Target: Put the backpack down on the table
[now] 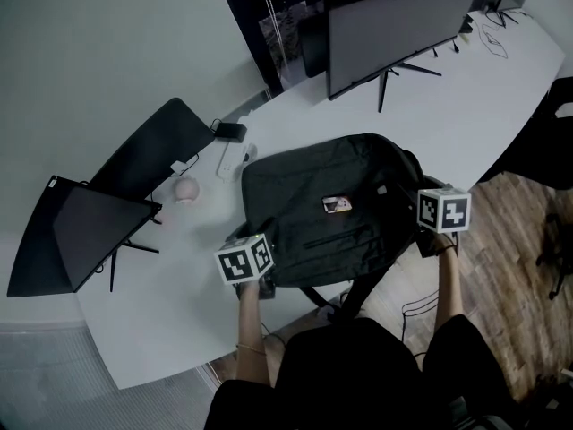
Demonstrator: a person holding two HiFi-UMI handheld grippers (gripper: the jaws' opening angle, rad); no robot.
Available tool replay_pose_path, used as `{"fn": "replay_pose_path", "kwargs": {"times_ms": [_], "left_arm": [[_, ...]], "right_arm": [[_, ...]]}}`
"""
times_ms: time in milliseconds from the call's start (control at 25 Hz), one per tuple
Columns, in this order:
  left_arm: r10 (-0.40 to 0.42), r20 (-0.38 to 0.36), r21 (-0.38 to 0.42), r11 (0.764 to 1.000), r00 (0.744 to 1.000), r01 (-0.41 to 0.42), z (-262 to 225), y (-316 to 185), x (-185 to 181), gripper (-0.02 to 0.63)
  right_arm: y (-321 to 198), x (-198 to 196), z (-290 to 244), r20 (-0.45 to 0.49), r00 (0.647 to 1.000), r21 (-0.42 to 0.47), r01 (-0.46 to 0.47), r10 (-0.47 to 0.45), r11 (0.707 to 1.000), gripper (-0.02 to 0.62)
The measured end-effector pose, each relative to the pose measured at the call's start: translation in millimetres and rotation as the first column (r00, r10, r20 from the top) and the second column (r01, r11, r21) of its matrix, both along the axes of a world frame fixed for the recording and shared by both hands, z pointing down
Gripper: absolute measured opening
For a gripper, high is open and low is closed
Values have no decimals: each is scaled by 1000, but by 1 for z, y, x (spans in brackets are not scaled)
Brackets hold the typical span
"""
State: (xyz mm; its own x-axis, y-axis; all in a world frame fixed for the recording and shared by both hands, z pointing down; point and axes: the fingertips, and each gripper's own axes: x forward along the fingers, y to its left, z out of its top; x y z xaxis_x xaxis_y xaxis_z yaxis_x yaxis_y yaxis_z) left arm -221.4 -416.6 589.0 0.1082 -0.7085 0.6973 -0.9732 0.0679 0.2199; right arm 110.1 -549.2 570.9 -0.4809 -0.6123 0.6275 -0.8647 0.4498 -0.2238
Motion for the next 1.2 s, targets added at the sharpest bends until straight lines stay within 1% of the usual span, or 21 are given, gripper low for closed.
{"fn": "replay_pose_path", "kwargs": {"times_ms": [40,120,200,320,400,480,560,680,720,760,840,1000,1120,1200], "left_arm": [[7,7,3,1000,1000,-7,-1,0,1,258],[7,22,15,1000,1000,-7,-3,0,1,270],[-12,33,37,999,999,11,-8,1,-2,279],[-48,52,84,996,997,44,-16,4,-8,284],[-56,89,114,992,994,46,-22,9,-9,284],[-56,151,157,987,987,32,-31,13,-10,279],[-51,204,198,980,978,10,-40,19,-9,243],[-47,249,245,969,967,-15,-53,28,-5,166],[-48,260,257,966,964,-22,-57,30,-5,134],[-46,269,269,963,962,-29,-61,33,-3,105],[-38,276,295,954,960,-47,-70,38,1,69],[-17,273,339,937,962,-79,-86,49,10,41],[-5,262,373,923,965,-96,-100,56,15,29],[4,235,403,909,972,-102,-110,61,19,25]], "right_arm": [[0,2,-1,-2,1000,9,-11,11,1000,221],[-1,7,-5,-4,999,41,-36,36,999,227],[-2,12,-14,9,998,91,-61,61,994,231],[0,13,-22,30,997,124,-77,74,989,230],[4,13,-29,23,997,151,-76,73,986,230],[8,15,-37,7,997,186,-77,77,980,230],[13,17,-46,-14,996,225,-80,86,971,230],[22,18,-58,-27,996,274,-70,81,959,227],[26,17,-62,-27,997,292,-60,71,955,214],[30,15,-67,-27,998,311,-48,60,949,184],[38,11,-75,-29,999,346,-28,40,938,136],[55,5,-93,-23,1000,392,-5,16,920,67],[65,3,-107,12,1000,423,-15,11,906,38],[72,3,-117,39,999,441,-19,2,897,28]]}}
